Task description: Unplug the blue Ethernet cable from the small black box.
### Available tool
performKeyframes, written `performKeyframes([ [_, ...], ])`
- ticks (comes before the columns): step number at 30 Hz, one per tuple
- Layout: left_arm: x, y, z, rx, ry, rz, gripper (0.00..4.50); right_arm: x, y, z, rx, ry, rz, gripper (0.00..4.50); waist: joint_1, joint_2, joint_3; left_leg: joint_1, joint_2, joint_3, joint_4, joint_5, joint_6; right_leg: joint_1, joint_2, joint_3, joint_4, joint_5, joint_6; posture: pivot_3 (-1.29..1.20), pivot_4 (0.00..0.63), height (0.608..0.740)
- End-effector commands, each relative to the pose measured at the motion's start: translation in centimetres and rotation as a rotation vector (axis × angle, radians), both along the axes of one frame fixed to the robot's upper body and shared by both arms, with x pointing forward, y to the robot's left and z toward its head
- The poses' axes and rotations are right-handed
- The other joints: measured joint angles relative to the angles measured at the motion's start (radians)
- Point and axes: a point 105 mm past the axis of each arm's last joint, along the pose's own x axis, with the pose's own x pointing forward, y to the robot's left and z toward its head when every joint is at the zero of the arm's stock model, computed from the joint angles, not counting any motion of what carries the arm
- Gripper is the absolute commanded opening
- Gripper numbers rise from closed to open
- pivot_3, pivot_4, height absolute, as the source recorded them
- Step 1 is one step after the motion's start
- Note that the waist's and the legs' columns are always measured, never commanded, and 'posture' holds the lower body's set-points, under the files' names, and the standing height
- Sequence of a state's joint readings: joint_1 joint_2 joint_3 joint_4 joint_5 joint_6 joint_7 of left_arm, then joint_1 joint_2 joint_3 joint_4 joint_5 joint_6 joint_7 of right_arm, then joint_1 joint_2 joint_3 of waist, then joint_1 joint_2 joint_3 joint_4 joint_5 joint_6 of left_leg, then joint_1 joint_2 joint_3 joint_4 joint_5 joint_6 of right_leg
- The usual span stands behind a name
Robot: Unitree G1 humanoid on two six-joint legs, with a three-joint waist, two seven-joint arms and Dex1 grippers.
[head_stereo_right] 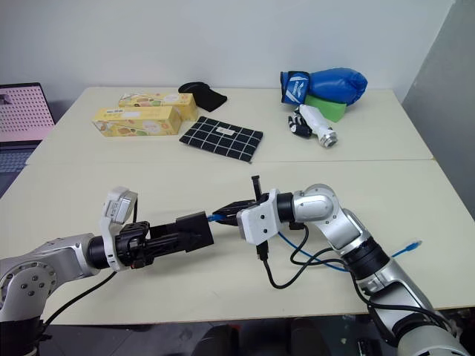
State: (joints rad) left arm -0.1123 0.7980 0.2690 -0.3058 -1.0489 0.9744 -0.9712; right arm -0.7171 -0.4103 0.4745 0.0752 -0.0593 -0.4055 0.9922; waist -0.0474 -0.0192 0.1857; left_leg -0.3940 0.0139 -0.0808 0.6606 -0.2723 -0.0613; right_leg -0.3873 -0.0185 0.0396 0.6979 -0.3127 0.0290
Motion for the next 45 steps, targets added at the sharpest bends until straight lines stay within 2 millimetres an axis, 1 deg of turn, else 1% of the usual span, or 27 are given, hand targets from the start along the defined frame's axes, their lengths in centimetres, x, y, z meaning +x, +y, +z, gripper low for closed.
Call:
performKeyframes([
  [1,0.0,-0.3,0.2,0.000,-0.015,-0.014,1.68,-0.3,0.2,1.5,0.049,-0.070,0.018,0.12,0.000,0.000,0.000,0.000,0.000,0.000,0.000,0.000,0.000,0.000,0.000,0.000,0.000,0.000,0.000,0.00,0.150,0.740],
  [2,0.0,-0.3,0.1,0.002,-0.014,-0.011,1.53,-0.3,0.2,1.5,0.049,-0.082,0.019,0.12,0.000,0.000,0.000,0.000,0.000,0.000,0.000,0.000,0.000,0.000,0.000,0.000,0.000,0.000,0.000,0.00,0.150,0.740],
  [3,0.1,-0.3,0.1,0.003,-0.014,-0.009,1.20,-0.3,0.2,1.5,0.049,-0.090,0.019,0.12,0.000,0.000,0.000,0.000,0.000,0.000,0.000,0.000,0.000,0.000,0.000,0.000,0.000,0.000,0.000,0.00,0.150,0.740],
  [5,0.2,-0.2,0.0,0.003,-0.014,-0.001,0.83,-0.4,0.3,1.5,0.050,-0.096,0.020,0.12,0.000,0.000,0.000,0.000,0.000,0.000,0.000,0.000,0.000,0.000,0.000,0.000,0.000,0.000,0.000,0.00,0.150,0.740],
  [9,0.3,-0.1,-0.1,0.007,-0.012,0.001,0.78,-0.6,0.4,1.6,0.052,-0.116,0.024,0.12,0.000,0.000,0.000,0.000,0.000,0.000,0.000,0.000,0.000,0.000,0.000,0.000,0.000,0.000,0.000,0.00,0.150,0.740],
  [11,0.3,-0.2,-0.2,0.012,-0.014,-0.003,0.78,-0.8,0.3,1.5,0.037,-0.102,0.031,0.83,0.000,0.000,0.000,0.000,0.000,0.000,0.000,0.000,0.000,0.000,0.000,0.000,0.000,0.000,0.000,0.00,0.150,0.740],
  [14,0.3,-0.3,-0.2,0.025,-0.036,-0.019,0.78,-1.1,0.0,1.6,0.021,-0.069,0.036,1.51,0.000,0.000,0.000,0.000,0.000,0.000,0.000,0.000,0.000,0.000,0.000,0.000,0.000,0.000,0.000,0.00,0.150,0.740],
  [15,0.3,-0.4,-0.2,0.032,-0.049,-0.032,0.78,-1.3,-0.2,1.7,0.017,-0.009,0.030,1.68,0.001,0.000,0.000,0.000,0.000,0.000,0.000,0.000,0.000,0.000,0.000,0.000,0.000,0.000,0.000,0.00,0.150,0.740],
  [16,0.3,-0.5,-0.3,0.039,-0.060,-0.048,0.78,-1.6,-0.5,1.8,0.018,0.053,0.028,2.01,0.001,0.000,0.000,0.000,0.000,0.000,0.000,0.000,0.000,0.000,0.000,0.000,0.000,0.000,0.000,0.00,0.150,0.740],
  [17,0.2,-0.7,-0.3,0.044,-0.068,-0.062,0.78,-1.8,-0.7,2.0,0.022,0.115,0.025,2.23,0.003,0.000,0.000,0.000,0.000,0.000,0.000,0.000,0.000,0.000,0.000,0.000,0.000,0.000,0.000,0.00,0.150,0.740],
  [18,0.2,-0.8,-0.3,0.050,-0.079,-0.081,0.78,-2.1,-1.2,2.2,0.019,0.217,0.018,2.45,0.005,0.000,0.000,0.000,0.000,0.000,0.000,0.000,0.000,0.000,0.000,0.000,0.000,0.000,0.000,0.00,0.150,0.740],
  [19,0.1,-1.0,-0.4,0.058,-0.092,-0.104,0.78,-2.4,-1.7,2.5,0.025,0.315,0.011,2.51,0.009,0.001,0.000,0.000,0.000,0.000,0.000,0.000,0.000,0.000,0.000,0.000,0.000,0.000,0.000,0.00,0.150,0.740],
  [21,-0.2,-1.4,-0.5,0.079,-0.131,-0.163,0.78,-2.6,-2.5,2.9,0.036,0.520,-0.005,2.53,0.015,0.001,0.000,0.000,0.000,0.000,0.000,0.000,0.000,0.000,-0.001,0.000,0.000,0.000,0.000,0.00,0.150,0.740],
  [25,-0.6,-1.9,-0.6,0.096,-0.163,-0.254,0.78,-2.6,-2.8,3.3,0.089,0.796,-0.050,2.53,0.015,0.001,0.000,0.000,0.000,0.000,0.000,0.000,0.000,0.000,-0.001,0.000,0.000,0.000,0.000,0.00,0.150,0.740],
  [27,-0.5,-2.2,-0.5,0.090,-0.193,-0.282,0.78,-2.6,-2.8,3.1,0.109,0.918,-0.072,2.53,0.015,0.001,0.000,0.000,0.000,0.000,0.000,0.000,0.000,0.000,0.000,0.000,0.000,0.000,0.000,0.00,0.150,0.740],
  [30,-0.2,-2.1,-0.5,0.094,-0.209,-0.296,0.78,-3.4,-2.7,2.6,0.104,1.035,-0.077,2.53,0.015,0.001,0.000,-0.001,-0.001,0.000,0.000,0.000,0.000,-0.001,0.000,0.000,0.000,0.000,0.000,0.00,0.150,0.740],
  [33,0.0,-2.1,-0.4,0.097,-0.227,-0.303,0.78,-3.9,-2.6,2.3,0.114,1.118,-0.087,2.53,0.014,0.001,0.000,-0.001,-0.001,0.000,0.000,0.000,0.000,-0.001,0.000,0.000,0.000,0.000,0.000,0.00,0.150,0.740],
  [36,0.1,-2.1,-0.4,0.091,-0.234,-0.307,0.78,-3.9,-2.6,1.7,0.121,1.153,-0.119,2.53,0.014,0.001,0.000,-0.002,-0.001,0.000,0.000,0.000,0.000,-0.001,0.000,0.000,-0.001,0.000,0.000,0.00,0.150,0.740],
  [40,0.0,-2.1,-0.5,0.095,-0.234,-0.314,0.78,-3.4,-2.4,0.7,0.122,1.155,-0.174,2.53,0.014,0.001,0.000,-0.002,-0.001,0.000,0.000,0.000,0.000,-0.001,0.001,-0.001,-0.001,0.000,0.000,0.00,0.150,0.740],
  [42,-0.2,-2.1,-0.7,0.101,-0.236,-0.323,0.78,-2.8,-2.2,0.4,0.144,1.165,-0.203,2.53,0.014,0.001,0.000,-0.002,-0.002,0.000,0.000,0.000,0.000,-0.001,0.001,0.000,0.000,0.000,0.000,0.00,0.150,0.740],
  [45,-0.2,-2.0,-0.7,0.103,-0.235,-0.318,0.78,-2.7,-2.2,0.1,0.129,1.161,-0.209,2.53,0.014,0.001,0.000,-0.002,-0.002,0.000,0.000,0.000,0.000,-0.001,0.002,-0.001,0.000,0.000,0.000,0.00,0.150,0.740],
])
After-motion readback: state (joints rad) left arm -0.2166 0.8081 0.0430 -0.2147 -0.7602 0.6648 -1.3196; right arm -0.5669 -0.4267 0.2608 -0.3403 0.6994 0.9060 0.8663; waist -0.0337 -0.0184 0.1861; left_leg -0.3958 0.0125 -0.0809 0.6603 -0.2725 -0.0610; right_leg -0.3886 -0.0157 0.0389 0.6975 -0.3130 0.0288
